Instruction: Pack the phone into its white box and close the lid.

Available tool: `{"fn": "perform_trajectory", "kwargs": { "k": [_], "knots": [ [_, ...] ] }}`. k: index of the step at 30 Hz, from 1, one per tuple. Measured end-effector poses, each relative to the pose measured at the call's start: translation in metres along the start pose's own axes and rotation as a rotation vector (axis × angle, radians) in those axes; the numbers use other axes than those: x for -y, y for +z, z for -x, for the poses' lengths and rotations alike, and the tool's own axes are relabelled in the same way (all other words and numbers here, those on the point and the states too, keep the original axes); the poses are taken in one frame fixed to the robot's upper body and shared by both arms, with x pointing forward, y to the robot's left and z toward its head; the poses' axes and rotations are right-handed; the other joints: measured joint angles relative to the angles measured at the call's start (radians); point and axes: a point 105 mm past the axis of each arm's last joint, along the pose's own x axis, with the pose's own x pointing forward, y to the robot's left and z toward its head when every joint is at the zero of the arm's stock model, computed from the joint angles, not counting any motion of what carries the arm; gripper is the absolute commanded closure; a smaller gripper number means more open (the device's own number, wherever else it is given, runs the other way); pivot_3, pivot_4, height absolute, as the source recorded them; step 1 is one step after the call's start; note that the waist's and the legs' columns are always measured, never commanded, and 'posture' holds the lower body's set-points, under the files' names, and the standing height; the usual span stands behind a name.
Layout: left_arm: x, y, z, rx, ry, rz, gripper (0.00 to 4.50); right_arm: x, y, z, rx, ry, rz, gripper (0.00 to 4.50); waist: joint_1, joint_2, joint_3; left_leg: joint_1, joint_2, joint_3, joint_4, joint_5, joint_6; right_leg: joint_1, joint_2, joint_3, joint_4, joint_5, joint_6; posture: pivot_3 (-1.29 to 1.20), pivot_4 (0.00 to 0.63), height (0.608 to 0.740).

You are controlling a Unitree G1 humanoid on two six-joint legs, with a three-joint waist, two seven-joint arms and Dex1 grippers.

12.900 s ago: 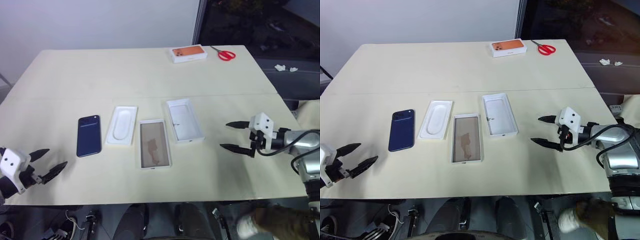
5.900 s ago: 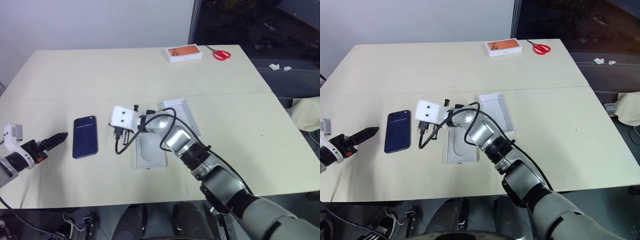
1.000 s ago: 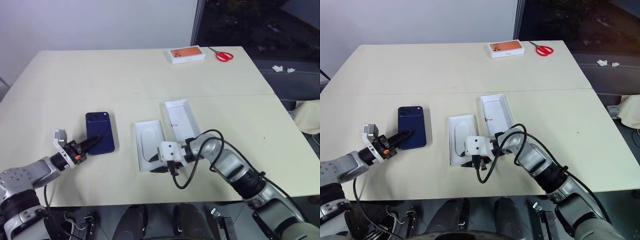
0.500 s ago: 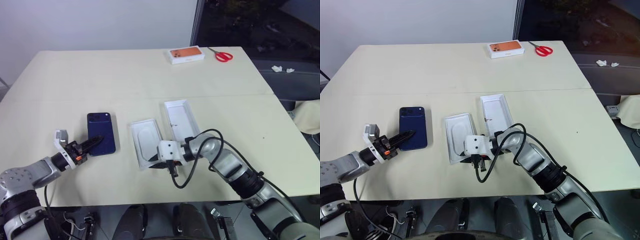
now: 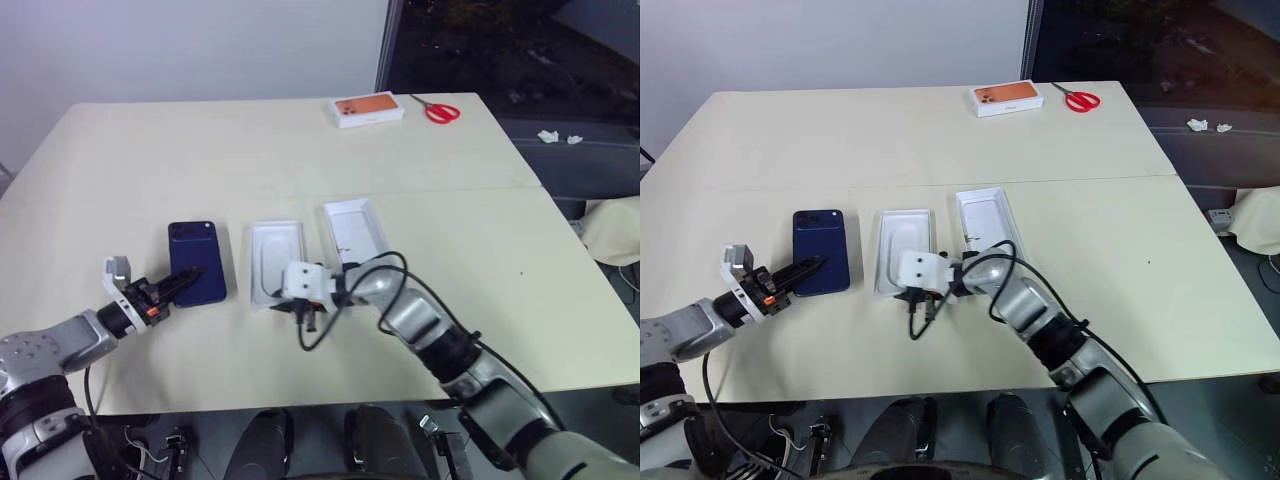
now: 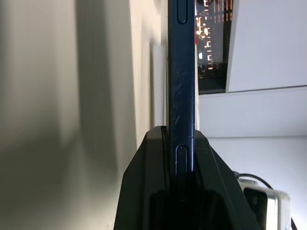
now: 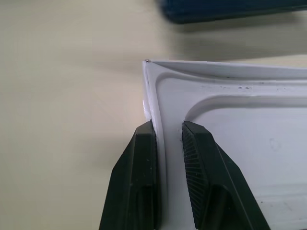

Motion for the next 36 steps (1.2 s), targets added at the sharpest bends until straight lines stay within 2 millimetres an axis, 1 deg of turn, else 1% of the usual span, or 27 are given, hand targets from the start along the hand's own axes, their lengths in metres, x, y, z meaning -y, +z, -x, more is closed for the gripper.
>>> {"fn": "perform_trajectory", "kwargs": {
  "k": [5, 8, 11, 16, 19, 20, 21, 24, 25, 27, 29, 30, 31, 32, 36],
  "knots": [
    [0.011, 0.022, 0.008, 0.055, -0.002, -0.044, 4.50, 0.001, 0.006, -0.010, -0.011, -0.022, 0.005, 3.84, -0.010, -0.001, 0.000, 0.000, 0.000, 0.000, 0.000, 0.000, 0.000, 0.000, 0.000, 0.000, 0.000, 0.000, 0.000, 0.00, 0.150, 0.740],
    [0.017, 0.030, 0.010, 0.076, -0.016, -0.063, 4.50, 0.001, 0.007, -0.011, -0.009, -0.016, -0.007, 2.83, -0.014, -0.001, 0.000, 0.000, 0.000, 0.000, -0.001, 0.000, 0.000, -0.001, 0.000, 0.000, 0.000, 0.000, 0.000, 0.00, 0.150, 0.740],
    [0.017, 0.030, 0.010, 0.077, -0.028, -0.057, 4.50, -0.003, 0.002, -0.009, -0.023, 0.018, -0.008, 1.34, -0.014, -0.001, 0.000, -0.001, 0.000, 0.000, -0.001, 0.000, 0.000, -0.001, 0.000, 0.000, 0.000, 0.000, 0.000, 0.00, 0.150, 0.740],
    [0.016, 0.029, 0.011, 0.077, -0.034, -0.052, 4.50, -0.006, 0.000, 0.001, -0.035, 0.062, 0.004, 1.34, -0.012, -0.001, 0.000, -0.001, 0.000, 0.000, 0.000, 0.000, 0.000, -0.001, 0.000, 0.000, 0.000, 0.000, 0.000, 0.00, 0.150, 0.740],
    [0.016, 0.029, 0.011, 0.078, -0.035, -0.051, 4.50, -0.006, 0.004, 0.009, -0.008, 0.099, -0.054, 1.34, -0.012, -0.001, 0.000, -0.002, 0.000, 0.000, 0.000, 0.000, 0.000, -0.001, 0.000, 0.000, 0.000, 0.000, 0.000, 0.00, 0.150, 0.740],
    [0.016, 0.029, 0.011, 0.078, -0.036, -0.051, 4.50, -0.003, 0.006, 0.013, 0.006, 0.101, -0.075, 1.34, -0.012, -0.001, 0.000, -0.002, 0.000, 0.000, 0.000, 0.000, 0.000, -0.002, 0.000, 0.000, 0.000, 0.000, 0.000, 0.00, 0.150, 0.740],
    [0.015, 0.029, 0.011, 0.079, -0.034, -0.050, 4.50, 0.004, 0.012, 0.018, 0.028, 0.093, -0.094, 1.34, -0.012, -0.001, 0.000, -0.002, 0.000, 0.000, 0.000, 0.000, 0.000, -0.002, 0.000, 0.000, 0.000, 0.000, 0.000, 0.00, 0.150, 0.740],
    [0.015, 0.028, 0.010, 0.079, -0.034, -0.052, 4.50, 0.023, 0.030, 0.027, 0.075, 0.050, -0.082, 1.34, -0.016, -0.001, 0.000, -0.003, 0.000, 0.000, -0.001, 0.000, 0.000, -0.003, 0.000, 0.000, 0.000, 0.000, 0.000, 0.00, 0.150, 0.740],
    [0.014, 0.029, 0.010, 0.080, -0.033, -0.052, 4.50, 0.028, 0.035, 0.029, 0.089, 0.042, -0.086, 1.57, -0.016, -0.001, 0.000, -0.003, 0.000, 0.000, -0.001, 0.000, 0.000, -0.003, 0.000, 0.000, 0.000, 0.000, 0.000, 0.00, 0.150, 0.740],
    [0.012, 0.028, 0.010, 0.081, -0.031, -0.044, 4.50, 0.038, 0.042, 0.028, 0.132, 0.018, -0.143, 2.19, -0.016, -0.001, 0.000, -0.003, 0.000, 0.000, -0.001, 0.000, 0.000, -0.004, 0.000, 0.000, 0.000, 0.000, 0.000, 0.00, 0.150, 0.740],
    [0.012, 0.027, 0.009, 0.075, -0.028, -0.041, 4.50, 0.045, 0.045, 0.023, 0.159, -0.005, -0.184, 3.19, -0.015, -0.001, 0.000, -0.004, 0.000, 0.000, -0.001, 0.000, 0.000, -0.004, 0.000, 0.000, 0.000, 0.000, 0.000, 0.00, 0.150, 0.740],
    [0.011, 0.027, 0.009, 0.075, -0.027, -0.040, 4.50, 0.048, 0.044, 0.018, 0.158, -0.024, -0.184, 3.81, -0.015, -0.002, 0.000, -0.004, 0.000, 0.000, -0.001, 0.000, 0.000, -0.004, 0.000, 0.000, 0.000, 0.000, 0.000, 0.00, 0.150, 0.740],
    [0.011, 0.027, 0.008, 0.074, -0.028, -0.040, 4.50, 0.051, 0.041, 0.014, 0.149, -0.045, -0.183, 4.23, -0.015, -0.002, 0.000, -0.004, 0.000, 0.000, -0.001, 0.000, 0.000, -0.004, 0.000, 0.000, 0.000, 0.000, 0.000, 0.00, 0.150, 0.740],
    [0.011, 0.027, 0.008, 0.074, -0.029, -0.040, 4.50, 0.053, 0.035, 0.008, 0.128, -0.074, -0.173, 4.44, -0.015, -0.001, 0.000, -0.004, 0.000, 0.000, -0.001, 0.000, 0.000, -0.004, 0.000, 0.000, 0.000, 0.000, 0.000, 0.00, 0.150, 0.740],
    [0.011, 0.024, 0.006, 0.068, -0.036, -0.031, 4.50, 0.054, 0.011, -0.010, 0.043, -0.144, -0.174, 4.44, -0.015, -0.001, 0.000, -0.005, 0.000, 0.001, 0.000, 0.000, 0.000, -0.005, 0.000, 0.000, 0.001, 0.000, 0.000, 0.00, 0.150, 0.740]
  ]
}}
